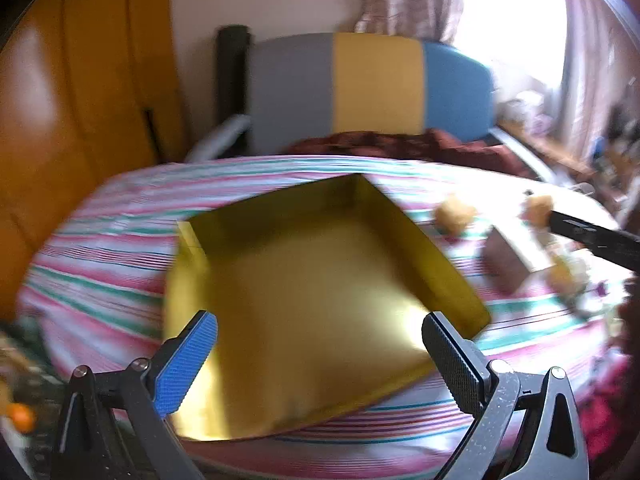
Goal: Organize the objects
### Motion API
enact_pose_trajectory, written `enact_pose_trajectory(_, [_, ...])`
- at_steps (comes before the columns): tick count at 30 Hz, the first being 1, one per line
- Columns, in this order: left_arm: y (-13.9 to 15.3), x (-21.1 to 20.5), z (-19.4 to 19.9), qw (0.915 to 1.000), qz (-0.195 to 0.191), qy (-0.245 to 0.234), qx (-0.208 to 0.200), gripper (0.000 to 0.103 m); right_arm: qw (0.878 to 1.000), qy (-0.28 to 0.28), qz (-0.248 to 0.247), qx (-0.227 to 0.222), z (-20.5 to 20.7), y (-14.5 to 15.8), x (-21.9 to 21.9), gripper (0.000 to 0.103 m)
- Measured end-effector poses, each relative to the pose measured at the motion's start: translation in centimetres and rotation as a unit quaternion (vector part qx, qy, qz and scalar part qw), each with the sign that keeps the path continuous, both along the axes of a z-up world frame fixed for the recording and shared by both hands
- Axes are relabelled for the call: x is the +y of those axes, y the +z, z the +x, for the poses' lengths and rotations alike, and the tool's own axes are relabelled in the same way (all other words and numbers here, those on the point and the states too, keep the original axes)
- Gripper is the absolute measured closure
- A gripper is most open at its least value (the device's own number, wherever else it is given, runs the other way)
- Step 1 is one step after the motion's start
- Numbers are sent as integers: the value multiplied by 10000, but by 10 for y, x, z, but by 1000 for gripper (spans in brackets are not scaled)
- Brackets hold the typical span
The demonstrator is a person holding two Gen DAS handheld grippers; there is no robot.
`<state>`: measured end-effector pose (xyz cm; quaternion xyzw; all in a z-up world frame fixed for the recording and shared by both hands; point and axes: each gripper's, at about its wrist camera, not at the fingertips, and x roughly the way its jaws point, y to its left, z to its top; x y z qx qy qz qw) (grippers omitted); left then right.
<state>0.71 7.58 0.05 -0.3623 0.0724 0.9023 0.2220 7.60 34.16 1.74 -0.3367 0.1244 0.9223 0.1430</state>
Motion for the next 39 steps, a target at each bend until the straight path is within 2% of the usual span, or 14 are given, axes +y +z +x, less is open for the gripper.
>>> enact_pose_trajectory(2, [2, 9, 0, 9995, 181, -229, -137, 0, 9996, -265, -31, 47, 7, 5, 21, 7])
enact_pose_trajectory(6, [5, 37, 7, 9965, 276, -784, -82, 0, 9967, -798, 34, 123, 25, 16, 62, 7])
enact_pose_trajectory(9, [4, 57, 4, 9907, 516, -1179, -432, 0, 9925, -1203, 114, 166, 42, 19, 96, 7])
enact_pose_trajectory(11, [3, 75, 2, 9870, 499, -1375, -672, 0, 9893, -1439, 116, 194, 53, 17, 118, 7])
enact_pose_trajectory(14, [2, 103, 0, 9813, 491, -1666, -826, 0, 9832, -1810, -39, 252, 69, 8, 149, 7])
enact_pose_trajectory(20, [-5, 158, -6, 9720, 386, -2107, -967, 0, 9591, -2417, -1348, 589, 101, -19, 201, 7])
enact_pose_trajectory(22, [-8, 179, -10, 9687, 419, -2191, -1088, 0, 9557, -2430, -1506, 698, 106, -20, 206, 7])
enact_pose_trajectory(25, [-12, 208, -15, 9677, 261, -2252, -1101, 0, 9564, -2240, -1750, 671, 102, -23, 206, 7])
enact_pose_trajectory(28, [-21, 235, -23, 9694, -85, -2175, -1137, 0, 9619, -2073, -1673, 620, 96, -22, 199, 7])
enact_pose_trajectory(37, [-53, 283, -52, 9690, -481, -1793, -1630, 1, 9639, -1986, -1675, 588, 94, -22, 196, 7])
enact_pose_trajectory(39, [-61, 290, -58, 9675, -586, -1670, -1808, 7, 9642, -1980, -1666, 580, 94, -22, 196, 7])
